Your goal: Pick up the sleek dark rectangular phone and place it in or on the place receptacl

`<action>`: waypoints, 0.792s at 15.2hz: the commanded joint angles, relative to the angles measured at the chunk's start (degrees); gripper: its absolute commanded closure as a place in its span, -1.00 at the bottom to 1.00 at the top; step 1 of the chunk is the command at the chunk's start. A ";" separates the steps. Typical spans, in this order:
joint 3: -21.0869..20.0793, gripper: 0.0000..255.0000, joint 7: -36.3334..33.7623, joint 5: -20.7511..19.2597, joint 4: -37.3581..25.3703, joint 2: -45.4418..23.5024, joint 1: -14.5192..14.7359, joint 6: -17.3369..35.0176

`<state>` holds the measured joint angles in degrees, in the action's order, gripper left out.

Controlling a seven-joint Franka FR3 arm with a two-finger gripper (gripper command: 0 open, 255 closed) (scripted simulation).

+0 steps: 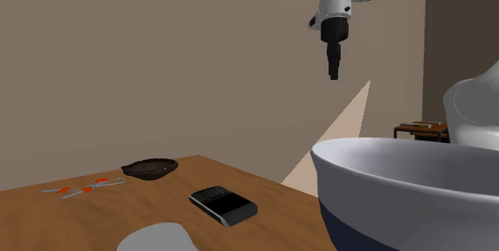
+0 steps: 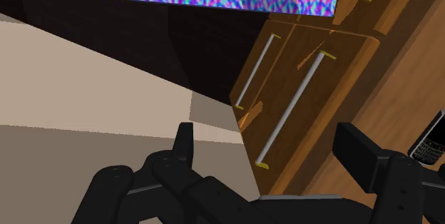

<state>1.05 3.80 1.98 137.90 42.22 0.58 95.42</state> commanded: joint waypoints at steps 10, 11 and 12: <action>-12.28 -1.00 -15.29 6.06 2.57 -5.16 3.32 8.82; -13.66 -1.00 -16.99 6.56 2.42 -6.23 3.59 9.87; -15.04 -1.00 -18.70 6.99 2.20 -7.39 3.84 10.93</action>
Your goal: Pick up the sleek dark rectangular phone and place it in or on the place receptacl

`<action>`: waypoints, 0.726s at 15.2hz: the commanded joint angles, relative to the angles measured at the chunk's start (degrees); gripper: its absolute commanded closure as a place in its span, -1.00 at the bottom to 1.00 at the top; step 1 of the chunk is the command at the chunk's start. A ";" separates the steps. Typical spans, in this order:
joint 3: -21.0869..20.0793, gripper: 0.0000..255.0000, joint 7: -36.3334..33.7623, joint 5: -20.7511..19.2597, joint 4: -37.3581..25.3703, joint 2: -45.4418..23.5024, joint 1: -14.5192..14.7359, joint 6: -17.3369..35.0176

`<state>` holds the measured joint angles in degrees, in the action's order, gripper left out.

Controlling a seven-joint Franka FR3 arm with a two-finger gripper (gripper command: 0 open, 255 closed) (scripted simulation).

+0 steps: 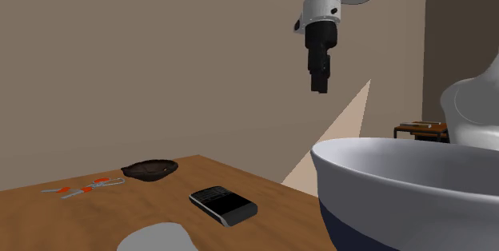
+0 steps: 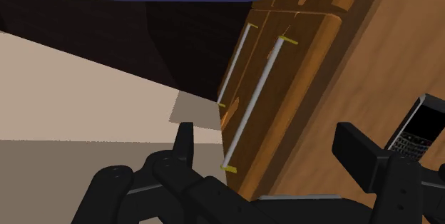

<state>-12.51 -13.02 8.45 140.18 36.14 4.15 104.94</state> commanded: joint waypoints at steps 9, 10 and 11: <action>-13.71 -1.00 -18.30 0.34 -5.95 -15.58 0.88 10.52; -15.02 -1.00 -20.34 -0.30 -7.01 -17.57 0.79 11.40; -16.30 -1.00 -22.43 -1.09 -8.16 -19.64 0.68 12.23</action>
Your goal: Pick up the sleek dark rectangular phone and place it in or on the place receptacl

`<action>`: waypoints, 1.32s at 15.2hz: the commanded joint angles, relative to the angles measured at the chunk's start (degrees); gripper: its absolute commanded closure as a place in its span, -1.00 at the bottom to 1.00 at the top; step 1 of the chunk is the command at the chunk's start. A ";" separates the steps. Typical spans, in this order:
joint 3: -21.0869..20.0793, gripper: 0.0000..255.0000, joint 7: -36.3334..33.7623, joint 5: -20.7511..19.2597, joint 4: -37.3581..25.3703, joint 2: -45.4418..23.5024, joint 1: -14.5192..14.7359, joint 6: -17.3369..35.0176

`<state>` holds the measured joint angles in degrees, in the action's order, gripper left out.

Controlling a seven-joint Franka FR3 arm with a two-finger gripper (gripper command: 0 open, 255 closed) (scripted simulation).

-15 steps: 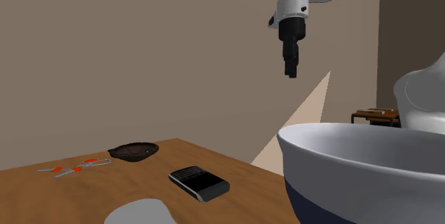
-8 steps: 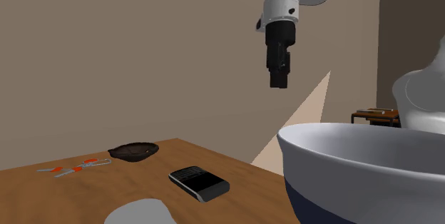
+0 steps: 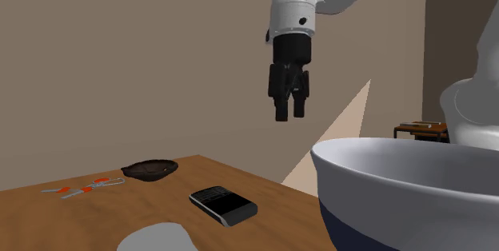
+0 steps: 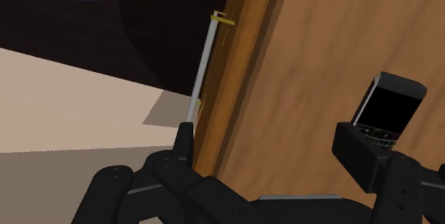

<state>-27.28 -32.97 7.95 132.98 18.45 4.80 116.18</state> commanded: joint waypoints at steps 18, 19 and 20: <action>-8.11 -1.00 -33.91 -24.21 -23.18 -37.07 6.90 5.90; -7.96 -1.00 -34.12 -24.54 -22.86 -37.46 6.98 6.53; -7.80 -1.00 -34.34 -24.88 -22.55 -37.86 7.07 7.15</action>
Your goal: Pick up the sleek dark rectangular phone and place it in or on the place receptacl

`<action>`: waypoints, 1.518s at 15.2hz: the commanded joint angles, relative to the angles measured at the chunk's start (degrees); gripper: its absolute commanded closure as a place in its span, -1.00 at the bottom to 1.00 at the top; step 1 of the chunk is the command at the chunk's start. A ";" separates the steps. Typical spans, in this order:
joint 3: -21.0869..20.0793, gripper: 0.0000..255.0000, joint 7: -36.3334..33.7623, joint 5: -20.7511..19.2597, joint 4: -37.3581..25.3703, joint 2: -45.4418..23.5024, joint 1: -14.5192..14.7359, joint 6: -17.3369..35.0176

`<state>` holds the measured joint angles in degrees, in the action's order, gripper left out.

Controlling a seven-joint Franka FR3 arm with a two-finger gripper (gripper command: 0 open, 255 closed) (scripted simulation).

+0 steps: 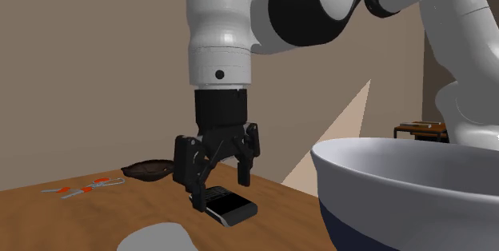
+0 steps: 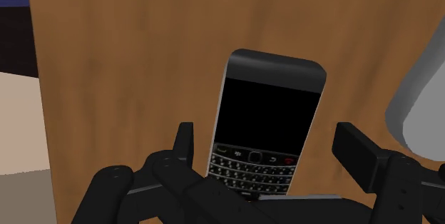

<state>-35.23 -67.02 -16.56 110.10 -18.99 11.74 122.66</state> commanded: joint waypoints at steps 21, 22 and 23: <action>0.08 1.00 -0.12 -0.19 0.28 -0.18 0.01 0.45; -0.07 1.00 0.13 0.17 0.01 0.25 -0.11 -0.16; -0.23 1.00 0.38 0.52 -0.27 0.67 -0.22 -0.77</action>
<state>-35.36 -66.88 -16.31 110.10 -18.61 11.63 122.39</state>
